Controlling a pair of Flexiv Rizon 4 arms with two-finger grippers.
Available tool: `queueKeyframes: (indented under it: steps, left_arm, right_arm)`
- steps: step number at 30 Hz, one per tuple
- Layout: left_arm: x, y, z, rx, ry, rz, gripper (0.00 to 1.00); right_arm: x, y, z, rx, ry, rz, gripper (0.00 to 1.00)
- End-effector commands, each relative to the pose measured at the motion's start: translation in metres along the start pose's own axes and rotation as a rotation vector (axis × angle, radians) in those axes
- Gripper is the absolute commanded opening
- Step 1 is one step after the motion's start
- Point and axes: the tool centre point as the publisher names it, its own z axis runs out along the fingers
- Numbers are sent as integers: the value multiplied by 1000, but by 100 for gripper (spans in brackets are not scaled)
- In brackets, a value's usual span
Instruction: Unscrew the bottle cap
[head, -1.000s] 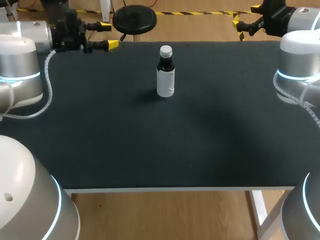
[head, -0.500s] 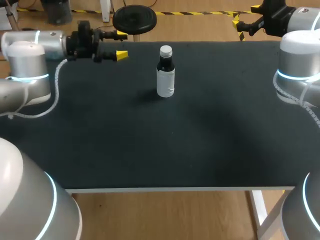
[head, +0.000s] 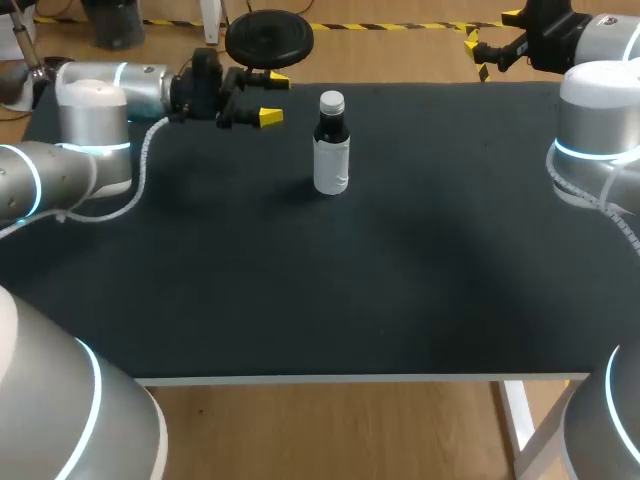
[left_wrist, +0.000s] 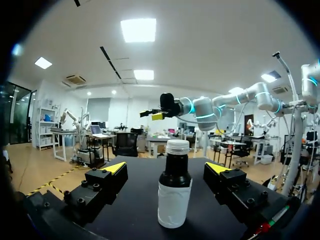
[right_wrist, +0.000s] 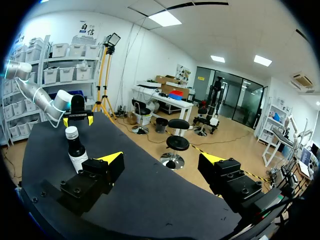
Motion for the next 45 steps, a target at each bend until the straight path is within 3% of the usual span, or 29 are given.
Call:
queueKeyframes:
  steps: [1, 20, 45]
  left_arm:
    - [-7, 5, 8, 8, 187, -3, 100]
    - [0, 15, 57, -41, 267, 8, 100]
    - [5, 22, 90, -32, 349, -11, 100]
  right_arm:
    - [0, 0, 0, 0, -1, 0, 100]
    - [0, 0, 0, 0, -1, 0, 100]
    - [0, 0, 0, 0, -1, 0, 100]
